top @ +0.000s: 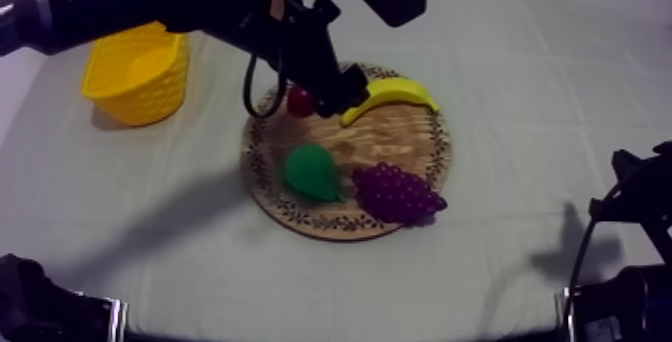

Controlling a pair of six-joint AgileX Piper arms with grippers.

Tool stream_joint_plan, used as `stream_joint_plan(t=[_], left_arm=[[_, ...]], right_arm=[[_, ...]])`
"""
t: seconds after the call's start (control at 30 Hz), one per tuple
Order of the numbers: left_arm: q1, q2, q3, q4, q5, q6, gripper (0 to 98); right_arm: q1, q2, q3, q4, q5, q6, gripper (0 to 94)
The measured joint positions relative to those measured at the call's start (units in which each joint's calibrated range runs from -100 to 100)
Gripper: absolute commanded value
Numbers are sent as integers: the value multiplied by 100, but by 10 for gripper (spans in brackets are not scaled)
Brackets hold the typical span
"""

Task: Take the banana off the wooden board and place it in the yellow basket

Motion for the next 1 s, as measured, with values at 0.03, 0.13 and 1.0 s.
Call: stream_joint_plan(t=[0.03,0.13,1.0], left_arm=[[0,30,-12,0,-25,0,940],[-10,147,-65,0,-33,-10,913],[-267,3334,-3405,46,2177,-27,878]], right_arm=[[0,0,0,0,0,0,3],[0,0,0,0,0,0,3],[0,0,0,0,0,0,3]])
